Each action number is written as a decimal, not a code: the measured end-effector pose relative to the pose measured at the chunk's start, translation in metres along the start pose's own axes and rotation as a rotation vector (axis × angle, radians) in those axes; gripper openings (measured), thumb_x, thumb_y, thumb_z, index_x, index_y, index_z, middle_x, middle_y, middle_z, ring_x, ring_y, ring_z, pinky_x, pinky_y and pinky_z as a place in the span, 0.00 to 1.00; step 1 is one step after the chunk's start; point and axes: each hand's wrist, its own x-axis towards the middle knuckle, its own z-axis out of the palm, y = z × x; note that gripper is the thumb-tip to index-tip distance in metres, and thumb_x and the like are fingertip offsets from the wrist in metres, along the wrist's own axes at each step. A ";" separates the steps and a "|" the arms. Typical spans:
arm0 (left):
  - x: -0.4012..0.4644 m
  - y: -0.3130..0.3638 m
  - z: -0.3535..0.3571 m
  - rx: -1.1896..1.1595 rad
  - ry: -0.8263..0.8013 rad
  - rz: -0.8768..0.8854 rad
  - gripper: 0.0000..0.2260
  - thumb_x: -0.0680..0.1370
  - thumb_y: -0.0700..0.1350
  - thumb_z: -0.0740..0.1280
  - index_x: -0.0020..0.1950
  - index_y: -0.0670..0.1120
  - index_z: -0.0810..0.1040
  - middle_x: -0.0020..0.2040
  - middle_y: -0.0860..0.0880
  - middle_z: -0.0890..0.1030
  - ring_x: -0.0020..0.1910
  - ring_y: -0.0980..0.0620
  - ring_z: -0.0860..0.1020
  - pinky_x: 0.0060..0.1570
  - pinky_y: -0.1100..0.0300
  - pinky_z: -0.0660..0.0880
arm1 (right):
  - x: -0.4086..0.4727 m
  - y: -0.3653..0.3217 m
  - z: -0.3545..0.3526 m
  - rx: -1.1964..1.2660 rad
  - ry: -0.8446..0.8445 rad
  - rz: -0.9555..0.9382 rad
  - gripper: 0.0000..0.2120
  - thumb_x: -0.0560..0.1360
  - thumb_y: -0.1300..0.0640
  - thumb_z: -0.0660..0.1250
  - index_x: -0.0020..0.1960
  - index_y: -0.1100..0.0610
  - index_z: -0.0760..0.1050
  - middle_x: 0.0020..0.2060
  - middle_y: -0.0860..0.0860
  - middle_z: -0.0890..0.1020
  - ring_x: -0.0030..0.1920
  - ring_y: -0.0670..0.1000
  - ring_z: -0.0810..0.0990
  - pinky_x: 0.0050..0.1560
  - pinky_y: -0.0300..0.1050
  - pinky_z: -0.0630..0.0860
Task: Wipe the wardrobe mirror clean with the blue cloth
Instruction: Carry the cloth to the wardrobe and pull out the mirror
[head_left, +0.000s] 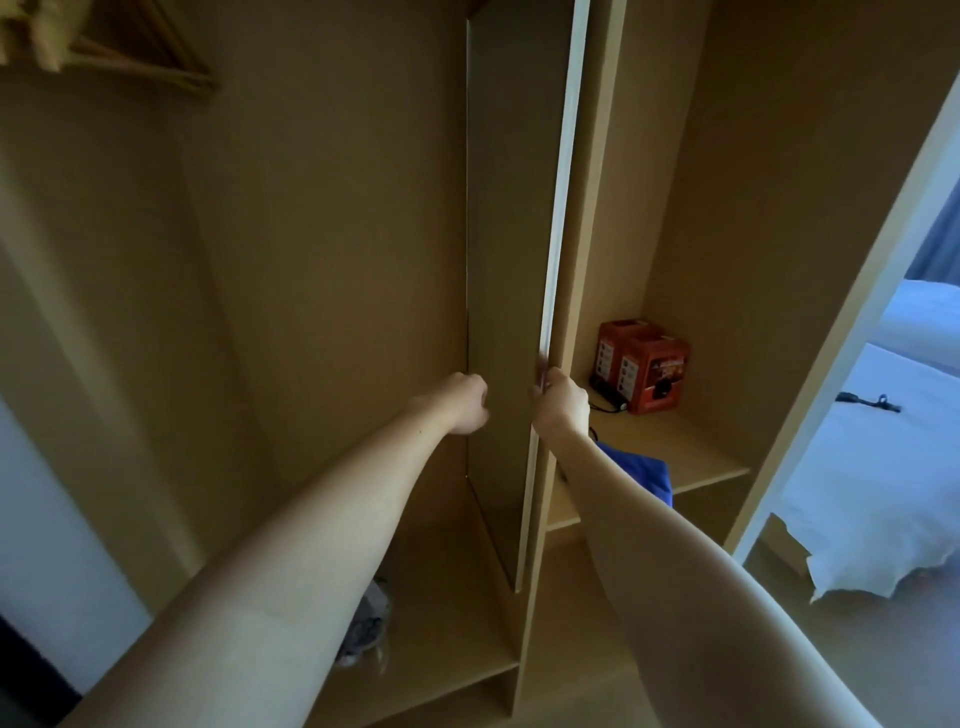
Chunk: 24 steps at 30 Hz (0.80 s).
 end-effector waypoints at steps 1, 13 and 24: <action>-0.002 -0.001 -0.001 -0.005 0.007 -0.002 0.03 0.81 0.43 0.63 0.48 0.47 0.74 0.50 0.47 0.76 0.48 0.46 0.77 0.45 0.53 0.74 | -0.002 0.001 -0.002 -0.001 -0.006 -0.001 0.09 0.83 0.55 0.58 0.57 0.58 0.74 0.47 0.54 0.80 0.37 0.47 0.74 0.37 0.41 0.70; -0.053 0.015 0.004 0.080 -0.003 0.120 0.07 0.82 0.45 0.62 0.54 0.45 0.77 0.49 0.47 0.78 0.46 0.47 0.79 0.49 0.50 0.79 | -0.069 0.005 -0.037 -0.038 0.063 0.084 0.11 0.80 0.60 0.62 0.61 0.59 0.75 0.53 0.56 0.81 0.53 0.58 0.79 0.52 0.49 0.76; -0.100 0.054 0.015 0.077 0.031 0.049 0.10 0.82 0.47 0.62 0.60 0.45 0.74 0.51 0.47 0.76 0.47 0.48 0.78 0.50 0.51 0.79 | -0.118 0.026 -0.084 -0.108 0.002 -0.045 0.10 0.79 0.54 0.61 0.56 0.56 0.76 0.47 0.54 0.82 0.48 0.57 0.80 0.49 0.50 0.78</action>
